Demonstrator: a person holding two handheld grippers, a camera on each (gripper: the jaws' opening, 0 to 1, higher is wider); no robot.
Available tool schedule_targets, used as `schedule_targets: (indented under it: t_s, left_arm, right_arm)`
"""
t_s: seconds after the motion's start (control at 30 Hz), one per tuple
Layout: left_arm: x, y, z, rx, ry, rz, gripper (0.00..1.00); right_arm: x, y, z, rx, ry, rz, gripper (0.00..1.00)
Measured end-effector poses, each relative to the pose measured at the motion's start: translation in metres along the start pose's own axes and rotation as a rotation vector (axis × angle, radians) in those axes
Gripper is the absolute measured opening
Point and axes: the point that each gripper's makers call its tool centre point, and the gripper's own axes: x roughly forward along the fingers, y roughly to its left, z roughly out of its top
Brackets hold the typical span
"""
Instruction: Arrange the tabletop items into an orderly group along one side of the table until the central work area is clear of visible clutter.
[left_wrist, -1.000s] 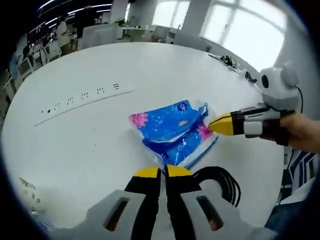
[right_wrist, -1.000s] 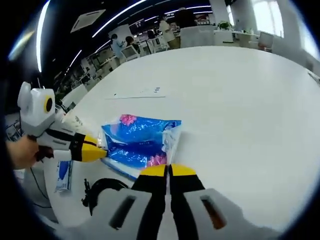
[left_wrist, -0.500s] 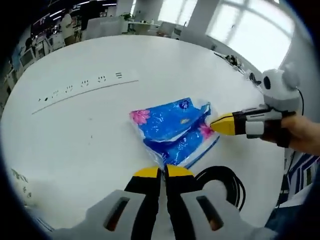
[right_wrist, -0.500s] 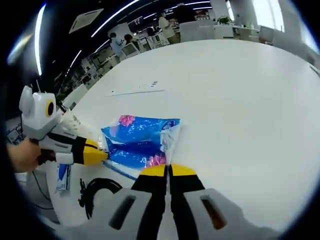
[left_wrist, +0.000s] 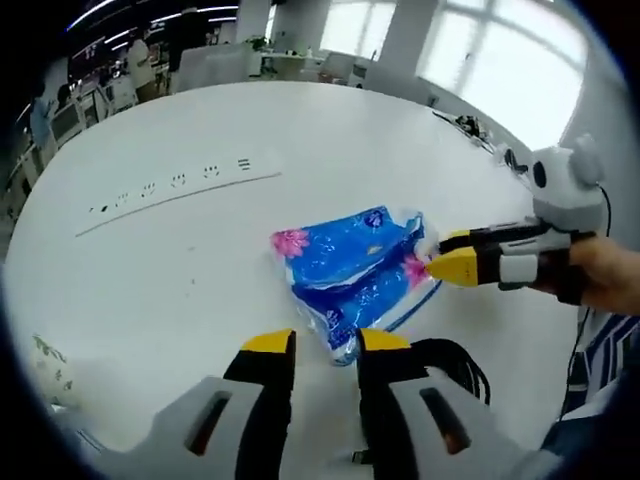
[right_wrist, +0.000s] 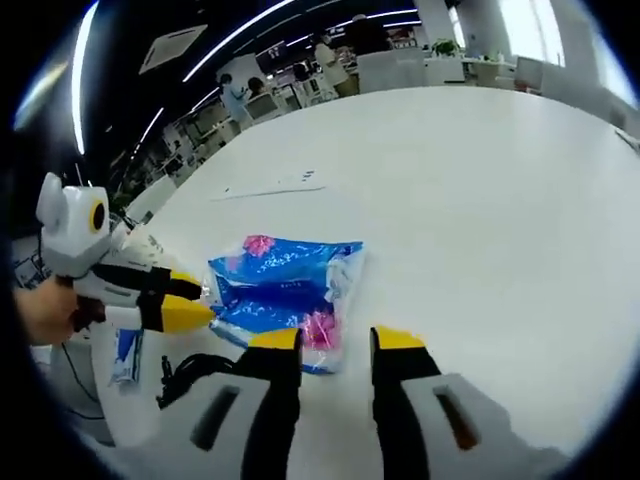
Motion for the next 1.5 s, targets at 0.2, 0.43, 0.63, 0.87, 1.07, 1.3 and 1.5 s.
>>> schedule_targets:
  t_s: [0.2,0.43,0.63,0.87,1.07,1.3,1.5]
  left_arm:
    - [-0.021,0.006,0.005,-0.005,-0.057,0.034,0.53]
    - [-0.048,0.008,-0.004,-0.010,-0.077,0.051,0.69]
    - [-0.074,0.010,-0.016,-0.026,-0.094,0.051,0.69]
    - [-0.099,0.016,-0.029,-0.033,-0.115,0.068,0.67]
    - [-0.114,0.022,-0.037,-0.044,-0.129,0.076,0.66]
    - [-0.124,0.027,-0.042,-0.055,-0.138,0.089,0.64]
    - [-0.128,0.031,-0.045,-0.066,-0.146,0.095,0.64]
  right_arm:
    - [-0.022,0.007,0.004,0.023,-0.051,0.003,0.53]
    - [-0.046,0.026,-0.010,0.078,-0.050,0.050,0.67]
    - [-0.067,0.034,-0.026,0.068,-0.028,0.050,0.64]
    - [-0.091,0.040,-0.025,0.082,-0.066,0.044,0.63]
    - [-0.107,0.038,-0.025,0.088,-0.086,0.032,0.63]
    - [-0.112,0.040,-0.028,0.099,-0.090,0.025,0.61]
    - [-0.113,0.045,-0.029,0.096,-0.089,0.029,0.60]
